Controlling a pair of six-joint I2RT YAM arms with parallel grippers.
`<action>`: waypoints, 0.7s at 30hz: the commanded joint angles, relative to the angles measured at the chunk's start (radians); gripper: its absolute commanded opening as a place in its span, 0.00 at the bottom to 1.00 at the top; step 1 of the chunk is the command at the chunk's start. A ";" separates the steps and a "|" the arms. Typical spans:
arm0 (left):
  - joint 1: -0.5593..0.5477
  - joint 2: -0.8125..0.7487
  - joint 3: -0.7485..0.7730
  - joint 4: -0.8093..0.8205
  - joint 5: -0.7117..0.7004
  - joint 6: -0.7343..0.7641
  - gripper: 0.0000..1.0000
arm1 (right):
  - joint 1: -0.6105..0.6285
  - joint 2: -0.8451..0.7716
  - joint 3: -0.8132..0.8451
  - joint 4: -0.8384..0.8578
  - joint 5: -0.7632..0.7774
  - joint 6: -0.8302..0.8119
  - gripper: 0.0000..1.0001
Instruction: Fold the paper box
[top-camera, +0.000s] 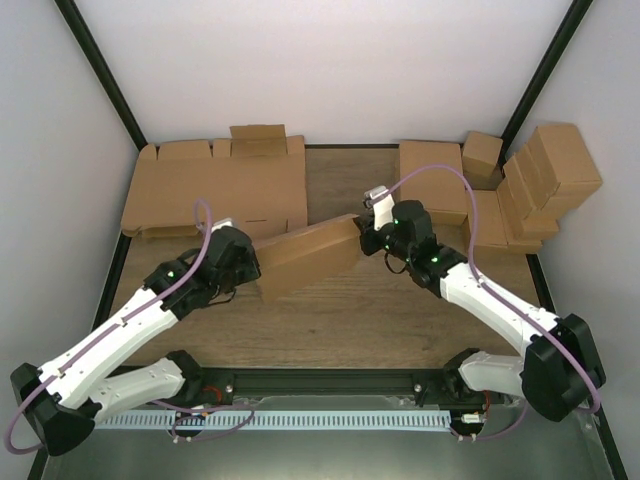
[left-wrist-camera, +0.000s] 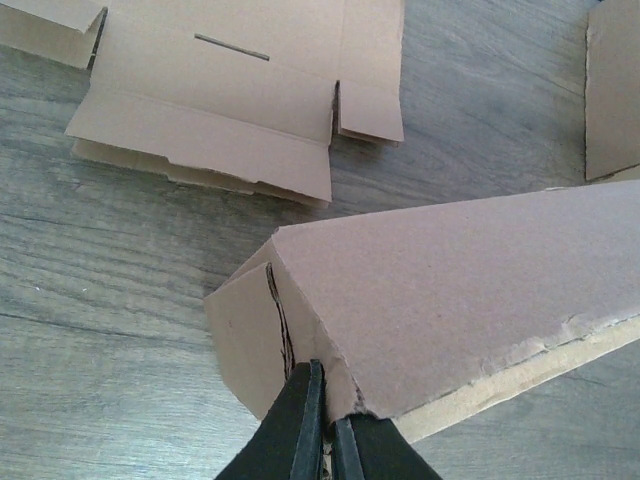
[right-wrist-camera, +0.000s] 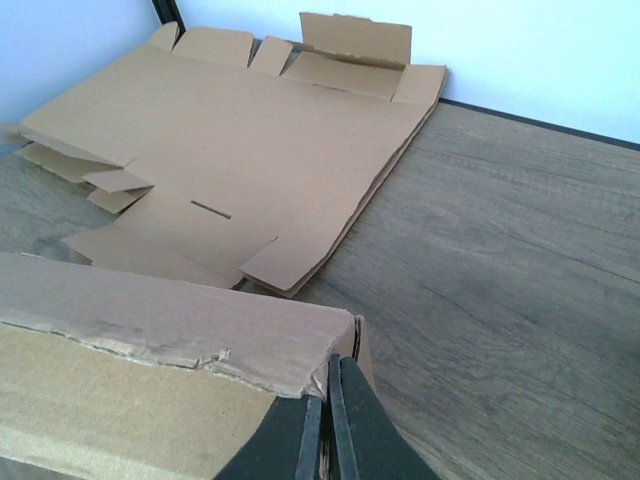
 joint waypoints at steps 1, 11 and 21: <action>-0.014 0.039 -0.089 -0.174 0.111 -0.017 0.04 | 0.011 0.021 -0.092 -0.140 0.013 0.040 0.01; -0.034 0.017 -0.146 -0.144 0.120 -0.033 0.04 | 0.045 0.048 -0.135 -0.110 0.032 0.095 0.01; -0.038 0.002 -0.116 -0.133 0.109 -0.024 0.04 | 0.141 0.038 -0.198 -0.036 0.130 0.178 0.01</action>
